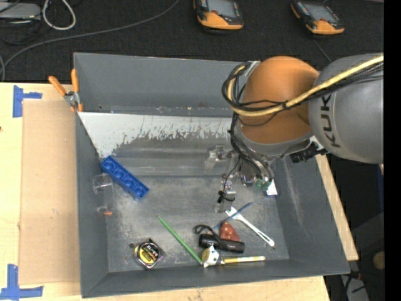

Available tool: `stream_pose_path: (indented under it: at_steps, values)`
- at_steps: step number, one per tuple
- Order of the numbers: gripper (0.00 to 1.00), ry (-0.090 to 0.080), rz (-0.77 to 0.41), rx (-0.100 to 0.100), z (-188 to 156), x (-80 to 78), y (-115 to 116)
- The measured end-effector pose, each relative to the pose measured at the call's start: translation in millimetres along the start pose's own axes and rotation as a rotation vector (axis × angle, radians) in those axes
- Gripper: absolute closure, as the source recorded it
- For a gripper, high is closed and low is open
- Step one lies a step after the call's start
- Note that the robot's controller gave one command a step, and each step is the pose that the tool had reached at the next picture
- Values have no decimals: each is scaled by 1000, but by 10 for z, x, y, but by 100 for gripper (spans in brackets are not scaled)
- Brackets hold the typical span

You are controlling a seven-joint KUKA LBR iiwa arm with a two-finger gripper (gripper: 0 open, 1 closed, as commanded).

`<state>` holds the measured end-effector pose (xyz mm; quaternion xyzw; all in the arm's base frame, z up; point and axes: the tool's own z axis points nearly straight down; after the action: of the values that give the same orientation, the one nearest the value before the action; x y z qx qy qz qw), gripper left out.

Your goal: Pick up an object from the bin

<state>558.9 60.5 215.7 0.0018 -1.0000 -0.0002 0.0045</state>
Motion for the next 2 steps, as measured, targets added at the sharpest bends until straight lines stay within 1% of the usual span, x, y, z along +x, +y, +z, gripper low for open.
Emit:
stream_pose_path:
  at_steps: [1,2]
  values:
    - [0,-7,2,-1,-47,-11,-4]
    - [0,-7,-110,0,597,265,-442]
